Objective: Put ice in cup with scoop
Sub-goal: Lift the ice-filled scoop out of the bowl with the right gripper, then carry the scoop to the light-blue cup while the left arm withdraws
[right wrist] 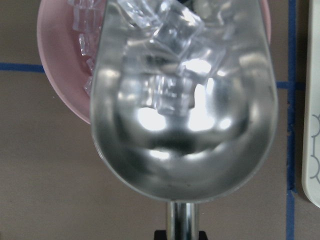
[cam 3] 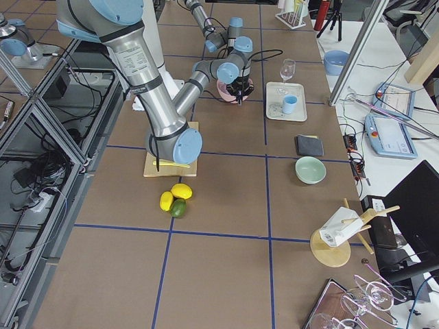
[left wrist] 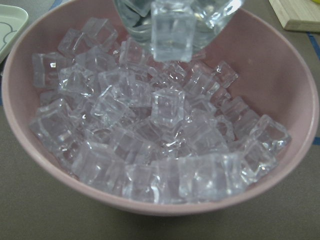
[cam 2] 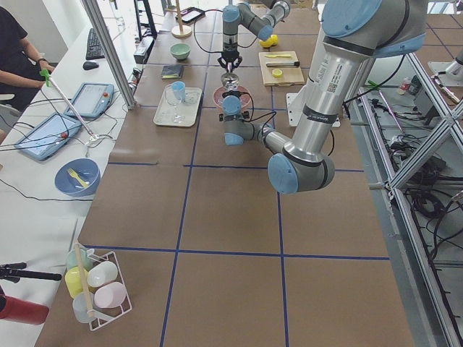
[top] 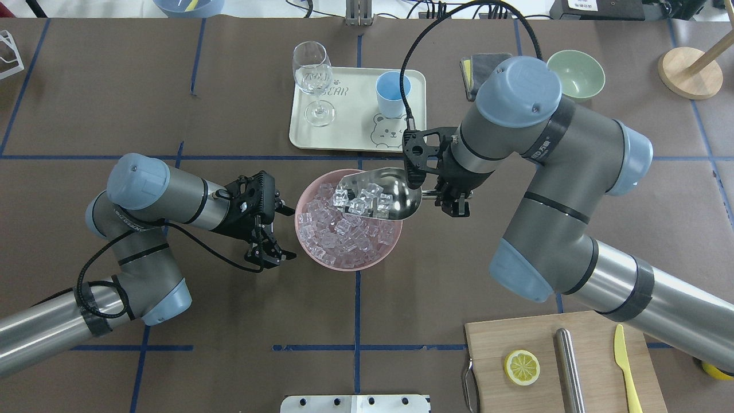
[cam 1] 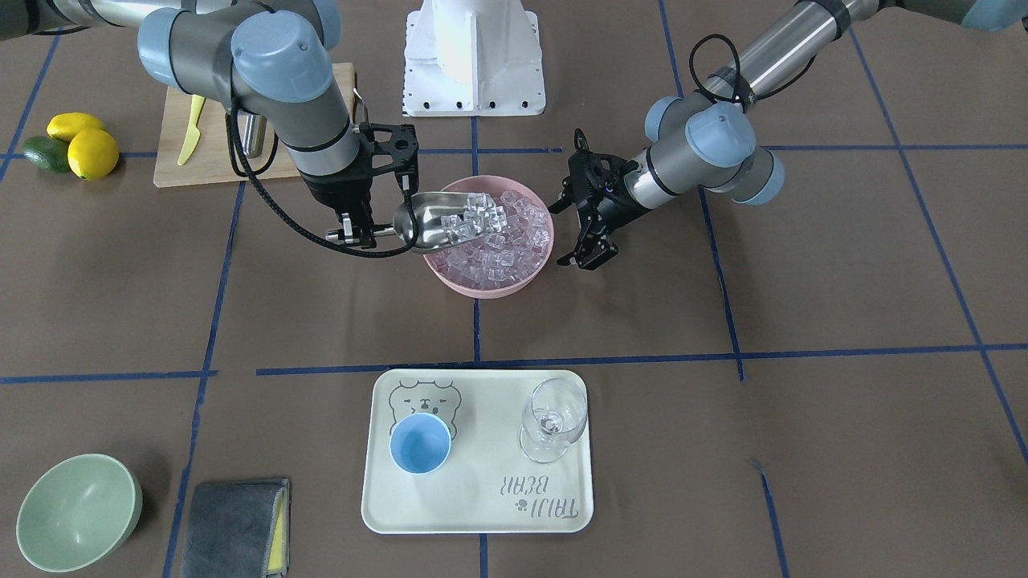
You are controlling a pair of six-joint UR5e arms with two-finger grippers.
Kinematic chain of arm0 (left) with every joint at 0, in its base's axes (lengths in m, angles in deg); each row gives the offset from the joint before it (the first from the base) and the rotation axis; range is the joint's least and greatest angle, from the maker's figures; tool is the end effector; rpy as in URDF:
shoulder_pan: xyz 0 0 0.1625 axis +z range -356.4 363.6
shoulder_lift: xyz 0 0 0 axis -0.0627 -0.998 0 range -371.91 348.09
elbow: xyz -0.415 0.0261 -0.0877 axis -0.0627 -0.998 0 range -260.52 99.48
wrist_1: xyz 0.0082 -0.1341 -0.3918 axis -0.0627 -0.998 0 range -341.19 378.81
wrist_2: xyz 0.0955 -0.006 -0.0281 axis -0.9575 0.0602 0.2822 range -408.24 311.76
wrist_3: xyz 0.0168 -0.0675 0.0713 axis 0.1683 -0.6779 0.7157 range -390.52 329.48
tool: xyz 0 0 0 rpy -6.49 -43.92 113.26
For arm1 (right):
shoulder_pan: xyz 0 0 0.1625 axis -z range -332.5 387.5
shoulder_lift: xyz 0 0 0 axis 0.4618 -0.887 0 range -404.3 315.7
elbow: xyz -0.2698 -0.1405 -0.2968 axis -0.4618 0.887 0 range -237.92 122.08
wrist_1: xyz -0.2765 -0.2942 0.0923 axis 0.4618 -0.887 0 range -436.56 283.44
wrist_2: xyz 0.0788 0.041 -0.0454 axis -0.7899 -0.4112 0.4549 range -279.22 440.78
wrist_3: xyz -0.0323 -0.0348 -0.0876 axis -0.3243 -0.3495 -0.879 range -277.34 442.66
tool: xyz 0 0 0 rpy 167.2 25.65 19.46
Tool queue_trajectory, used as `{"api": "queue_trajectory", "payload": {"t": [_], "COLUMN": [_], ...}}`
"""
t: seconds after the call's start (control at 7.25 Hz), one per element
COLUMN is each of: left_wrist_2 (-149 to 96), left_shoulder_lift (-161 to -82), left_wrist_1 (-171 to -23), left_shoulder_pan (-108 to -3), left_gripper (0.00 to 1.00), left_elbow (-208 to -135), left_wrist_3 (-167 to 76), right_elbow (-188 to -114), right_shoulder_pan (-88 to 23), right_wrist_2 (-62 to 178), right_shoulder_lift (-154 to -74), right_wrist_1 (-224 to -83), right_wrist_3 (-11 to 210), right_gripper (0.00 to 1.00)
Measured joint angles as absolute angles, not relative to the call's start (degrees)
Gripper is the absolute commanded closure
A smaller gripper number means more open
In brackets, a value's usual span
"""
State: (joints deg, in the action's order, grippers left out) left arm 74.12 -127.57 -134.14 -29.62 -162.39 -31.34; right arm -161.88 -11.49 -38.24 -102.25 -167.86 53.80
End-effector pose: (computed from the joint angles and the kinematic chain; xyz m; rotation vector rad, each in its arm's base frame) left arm 0.5062 -0.4270 0.3429 1.0388 1.1426 1.1841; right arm -0.4362 -0.4625 0.2323 0.7270 -0.6839 -1.4862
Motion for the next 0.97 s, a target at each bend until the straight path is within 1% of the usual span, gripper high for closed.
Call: {"api": "queue_trajectory", "payload": {"t": [0.28,0.55,0.97], "left_wrist_2": [74.22,74.56,74.23], "left_shoulder_lift": [-127.41,-126.5,-120.55], "left_wrist_1": [-134.11,-133.66,-133.36], "left_shoulder_pan": [-30.71,-34.11,-44.79], "left_gripper": [0.0,0.0,0.0], "left_elbow": [-162.77,-163.73,-166.48], "left_wrist_3": [-31.6,-31.6,-31.52], "right_elbow": [-161.96,-162.04,-162.99], "right_shoulder_pan": [-15.37,-18.61,-24.48], "right_wrist_2": [-43.96,-47.0,-51.06], "right_shoulder_lift": [-102.73,-102.74,-102.31], "right_wrist_1": [-165.96,-165.61,-168.93], "right_wrist_3": [53.85,54.26,59.12], "right_gripper": [1.0,1.0,1.0]}}
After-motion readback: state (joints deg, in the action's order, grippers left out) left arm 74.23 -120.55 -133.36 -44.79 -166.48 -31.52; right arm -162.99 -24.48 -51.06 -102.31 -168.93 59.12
